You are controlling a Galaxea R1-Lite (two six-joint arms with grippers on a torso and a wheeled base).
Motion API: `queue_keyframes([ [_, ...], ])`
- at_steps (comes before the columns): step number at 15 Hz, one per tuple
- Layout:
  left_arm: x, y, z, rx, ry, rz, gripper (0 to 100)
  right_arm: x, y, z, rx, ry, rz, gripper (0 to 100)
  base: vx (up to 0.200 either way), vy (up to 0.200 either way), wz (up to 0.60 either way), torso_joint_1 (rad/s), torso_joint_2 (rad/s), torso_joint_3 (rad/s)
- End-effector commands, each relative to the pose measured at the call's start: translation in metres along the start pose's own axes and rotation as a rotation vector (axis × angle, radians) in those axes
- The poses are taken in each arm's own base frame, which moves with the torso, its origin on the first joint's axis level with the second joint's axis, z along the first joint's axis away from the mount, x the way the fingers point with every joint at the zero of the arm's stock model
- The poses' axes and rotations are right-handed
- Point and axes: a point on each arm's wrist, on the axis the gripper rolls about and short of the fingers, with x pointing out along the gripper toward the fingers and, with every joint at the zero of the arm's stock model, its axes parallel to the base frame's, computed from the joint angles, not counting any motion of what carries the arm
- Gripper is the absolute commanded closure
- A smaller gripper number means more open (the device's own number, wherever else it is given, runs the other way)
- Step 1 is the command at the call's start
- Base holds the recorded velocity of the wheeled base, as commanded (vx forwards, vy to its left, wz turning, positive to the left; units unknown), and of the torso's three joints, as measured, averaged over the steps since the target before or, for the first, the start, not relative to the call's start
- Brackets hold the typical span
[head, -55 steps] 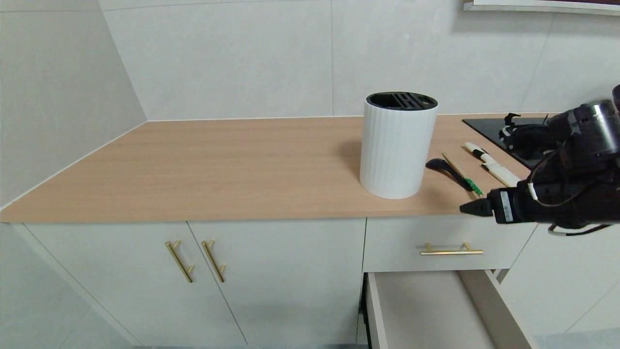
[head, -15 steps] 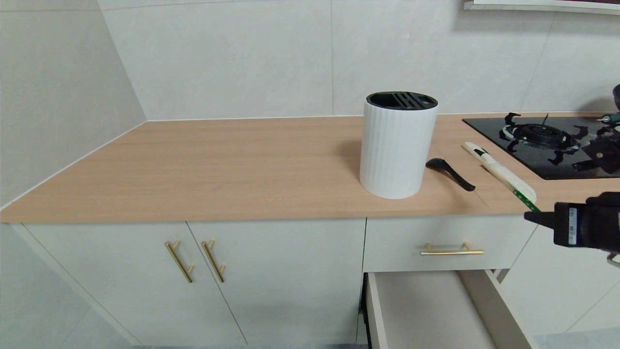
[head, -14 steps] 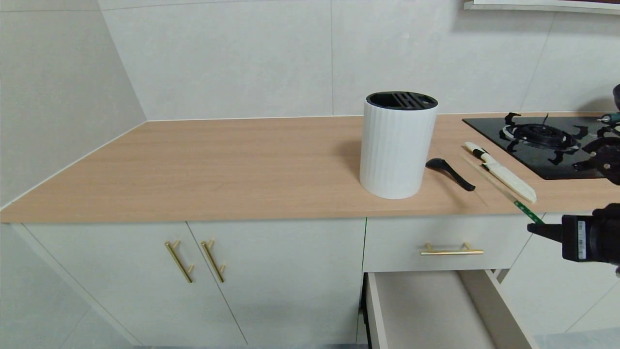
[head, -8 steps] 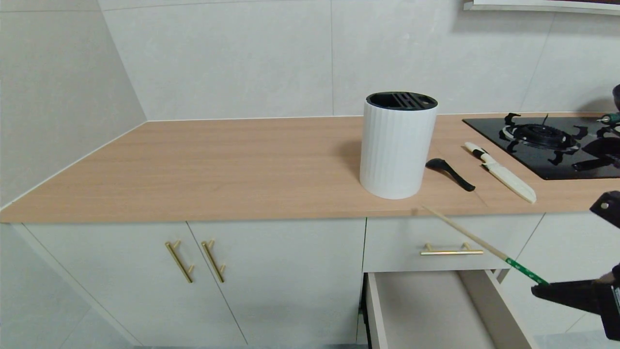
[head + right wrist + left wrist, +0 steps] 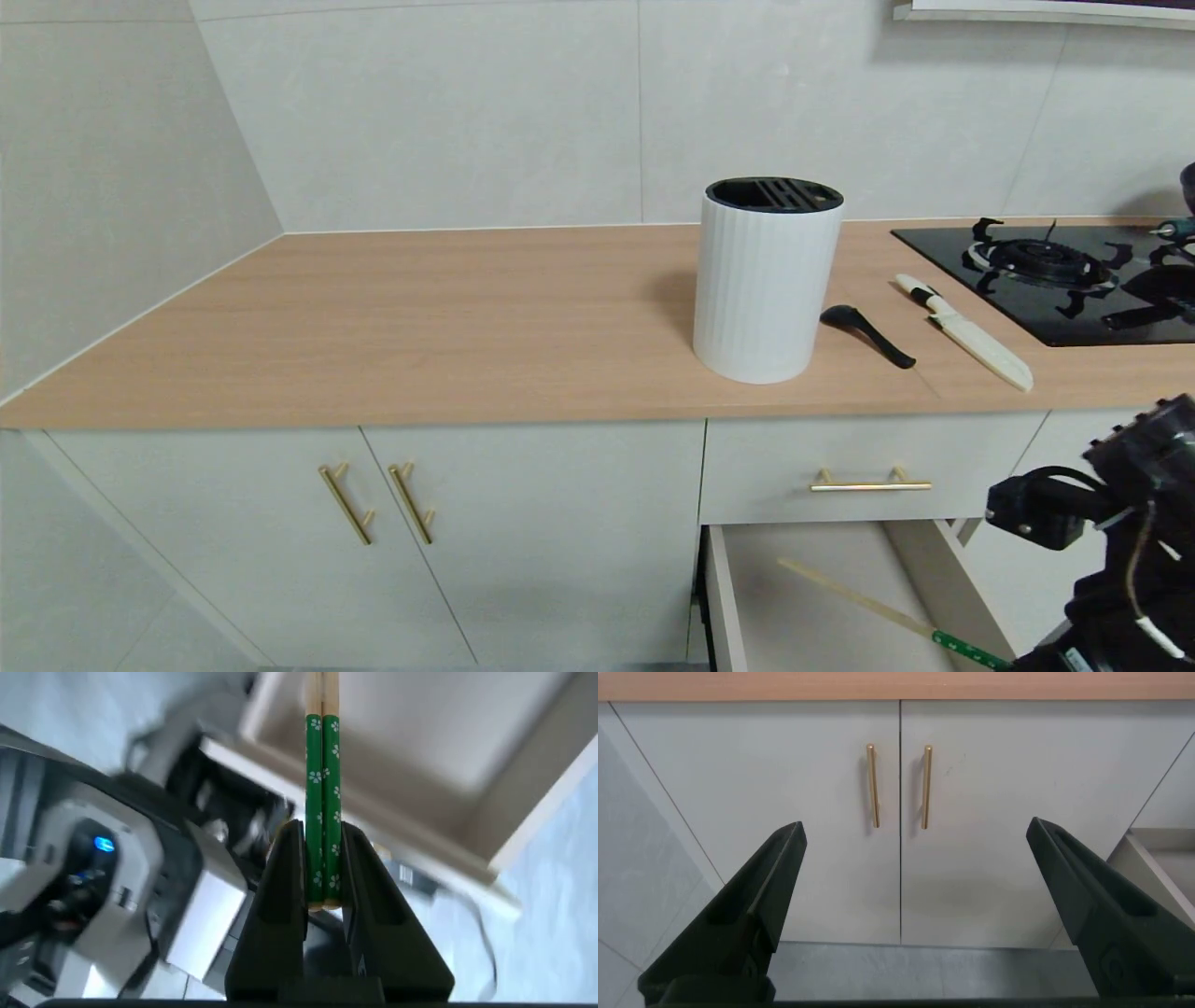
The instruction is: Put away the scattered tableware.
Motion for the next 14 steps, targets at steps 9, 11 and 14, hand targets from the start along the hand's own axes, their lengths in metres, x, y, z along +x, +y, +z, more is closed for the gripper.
queue_keyframes([
  [9, 0.000, 0.000, 0.000, 0.000, -0.001, 0.001, 0, 0.131, -0.020, 0.049, 0.345, 0.110, -0.104, 100, 0.000, 0.000, 0.00, 0.000, 0.00, 0.000],
  [11, 0.000, 0.000, 0.000, 0.000, -0.001, 0.001, 0, 0.137, -0.020, 0.052, 0.364, 0.071, -0.117, 100, 0.000, 0.000, 0.00, 0.000, 0.00, 0.000],
  [14, 0.000, 0.000, 0.000, 0.000, -0.001, 0.001, 0, 0.140, -0.020, 0.051, 0.359, 0.042, -0.128, 100, 0.000, 0.000, 0.00, 0.000, 0.00, 0.000],
])
